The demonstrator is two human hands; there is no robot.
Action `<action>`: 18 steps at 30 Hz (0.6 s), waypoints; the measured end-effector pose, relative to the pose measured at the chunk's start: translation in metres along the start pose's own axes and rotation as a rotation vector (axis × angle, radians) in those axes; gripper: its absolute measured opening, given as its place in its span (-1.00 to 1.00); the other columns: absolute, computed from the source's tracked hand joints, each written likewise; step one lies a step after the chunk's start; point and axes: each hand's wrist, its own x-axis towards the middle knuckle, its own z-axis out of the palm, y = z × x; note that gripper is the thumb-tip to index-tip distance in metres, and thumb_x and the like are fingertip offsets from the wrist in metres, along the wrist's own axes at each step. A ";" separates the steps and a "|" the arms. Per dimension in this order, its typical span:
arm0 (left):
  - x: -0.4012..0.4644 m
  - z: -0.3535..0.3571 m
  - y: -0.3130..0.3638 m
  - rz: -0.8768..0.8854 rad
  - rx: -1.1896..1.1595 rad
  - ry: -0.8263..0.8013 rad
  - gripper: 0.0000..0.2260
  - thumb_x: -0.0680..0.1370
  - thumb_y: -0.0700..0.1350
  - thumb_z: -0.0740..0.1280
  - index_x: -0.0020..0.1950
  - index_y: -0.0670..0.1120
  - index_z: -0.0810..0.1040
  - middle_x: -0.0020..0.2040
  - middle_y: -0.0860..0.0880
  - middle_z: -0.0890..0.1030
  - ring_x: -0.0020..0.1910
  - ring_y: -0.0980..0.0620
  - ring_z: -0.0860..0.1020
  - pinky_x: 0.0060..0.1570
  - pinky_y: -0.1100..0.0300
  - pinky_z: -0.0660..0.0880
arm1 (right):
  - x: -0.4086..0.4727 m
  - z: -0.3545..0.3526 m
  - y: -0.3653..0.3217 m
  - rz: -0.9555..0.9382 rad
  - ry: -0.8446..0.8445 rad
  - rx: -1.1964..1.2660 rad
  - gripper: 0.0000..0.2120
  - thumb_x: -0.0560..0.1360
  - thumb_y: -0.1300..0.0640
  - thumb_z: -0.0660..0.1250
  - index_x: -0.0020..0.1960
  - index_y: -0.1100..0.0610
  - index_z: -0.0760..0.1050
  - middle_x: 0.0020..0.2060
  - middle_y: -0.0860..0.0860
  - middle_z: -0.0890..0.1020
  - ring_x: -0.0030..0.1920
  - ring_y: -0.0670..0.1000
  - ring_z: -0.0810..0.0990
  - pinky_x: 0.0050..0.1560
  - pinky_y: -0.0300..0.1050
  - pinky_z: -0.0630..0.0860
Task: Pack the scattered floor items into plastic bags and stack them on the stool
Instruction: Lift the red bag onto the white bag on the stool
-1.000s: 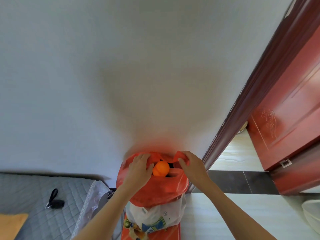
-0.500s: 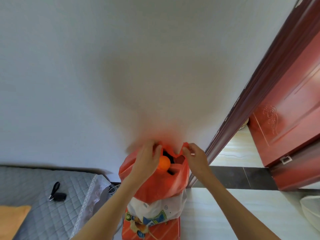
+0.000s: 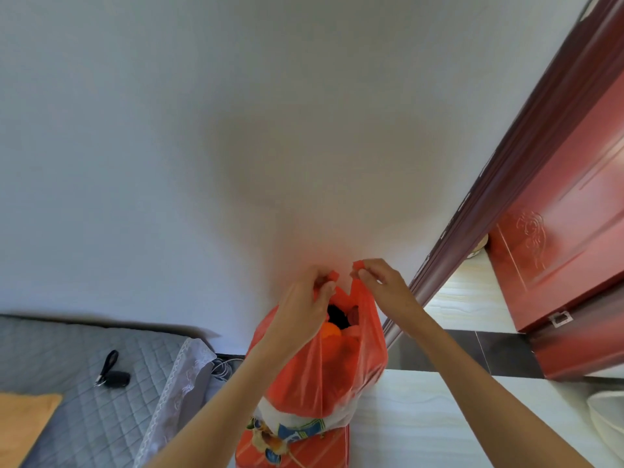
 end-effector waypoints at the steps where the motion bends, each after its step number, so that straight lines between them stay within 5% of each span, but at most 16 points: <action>1: 0.000 0.001 -0.007 -0.050 -0.002 0.014 -0.83 0.55 -0.27 0.24 0.11 -0.20 0.52 -0.09 0.01 0.57 -0.16 0.09 0.56 -0.17 0.46 0.43 | 0.001 0.002 0.006 0.059 -0.012 0.001 -0.77 0.58 0.27 0.15 -0.07 -0.01 0.49 0.08 0.13 0.58 0.11 0.05 0.55 0.21 -0.10 0.43; 4: 0.001 -0.002 -0.022 -0.099 0.010 0.076 -0.83 0.52 -0.28 0.27 0.09 -0.19 0.55 -0.09 -0.03 0.61 -0.10 0.06 0.55 -0.11 0.42 0.39 | 0.008 0.001 0.010 0.146 0.025 0.040 -0.76 0.60 0.25 0.11 0.16 0.19 0.50 0.04 0.05 0.55 0.05 -0.04 0.50 0.09 -0.24 0.37; 10: 0.003 -0.008 -0.025 -0.014 -0.003 0.126 -0.88 0.52 -0.25 0.29 -0.02 -0.07 0.57 -0.21 0.16 0.58 -0.21 0.34 0.54 -0.17 0.57 0.37 | 0.026 0.018 -0.020 0.079 -0.061 0.139 -0.71 0.63 0.14 0.03 0.17 0.14 0.49 -0.08 -0.07 0.57 0.04 -0.07 0.50 0.15 -0.18 0.38; 14: 0.006 -0.001 -0.040 -0.049 0.097 0.058 -0.86 0.53 -0.22 0.26 0.07 -0.11 0.54 -0.11 0.06 0.58 -0.16 0.19 0.51 -0.16 0.50 0.34 | 0.032 0.025 -0.014 0.118 -0.154 0.011 -0.58 0.63 -0.03 -0.02 0.08 0.18 0.53 -0.03 0.01 0.59 0.05 -0.02 0.51 0.09 -0.19 0.33; 18: 0.006 0.005 -0.068 -0.120 0.173 0.026 -0.81 0.53 -0.17 0.27 0.14 -0.09 0.49 -0.01 0.02 0.58 0.01 0.04 0.53 -0.07 0.33 0.34 | 0.030 0.021 0.006 0.166 -0.154 -0.150 -0.58 0.62 0.02 0.04 0.03 0.33 0.51 0.03 0.18 0.55 0.07 0.13 0.50 0.03 -0.09 0.36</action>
